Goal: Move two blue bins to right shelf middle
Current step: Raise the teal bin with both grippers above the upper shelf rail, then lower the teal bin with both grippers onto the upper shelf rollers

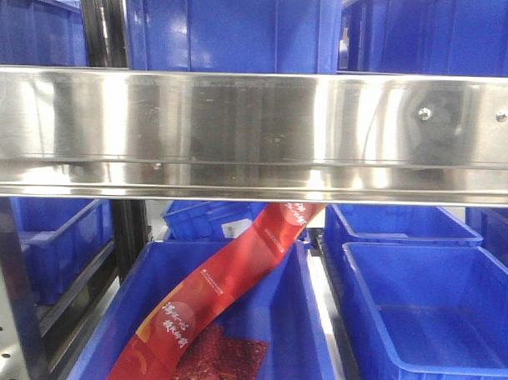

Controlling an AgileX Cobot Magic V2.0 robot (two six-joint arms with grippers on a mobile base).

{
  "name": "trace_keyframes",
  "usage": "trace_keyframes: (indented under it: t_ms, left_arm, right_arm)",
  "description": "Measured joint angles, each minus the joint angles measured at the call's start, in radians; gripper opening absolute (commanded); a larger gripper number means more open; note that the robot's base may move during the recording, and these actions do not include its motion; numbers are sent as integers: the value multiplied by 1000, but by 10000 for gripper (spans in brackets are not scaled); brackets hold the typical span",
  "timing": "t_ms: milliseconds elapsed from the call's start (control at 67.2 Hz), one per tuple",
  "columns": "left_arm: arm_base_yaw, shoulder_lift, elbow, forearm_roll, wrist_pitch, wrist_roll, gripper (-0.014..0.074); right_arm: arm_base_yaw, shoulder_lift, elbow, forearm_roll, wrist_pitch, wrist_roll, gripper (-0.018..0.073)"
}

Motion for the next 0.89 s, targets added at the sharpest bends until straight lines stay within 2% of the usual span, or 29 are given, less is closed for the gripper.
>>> trace_keyframes:
  t_ms: [283, 461, 595, 893]
  left_arm:
    - [0, 0, 0, 0, 8, 0, -111]
    - [0, 2, -4, 16, 188, 0, -111]
    - [0, 13, 19, 60, 306, -5, -111]
    - [0, 22, 128, 139, 423, -10, -111]
  right_arm:
    - [0, 0, 0, 0, -9, 0, -162]
    - [0, 11, 0, 0, 71, -40, -162]
    - [0, 49, 0, 25, 159, -58, -162]
    - [2, 133, 0, 66, 229, -77, -162]
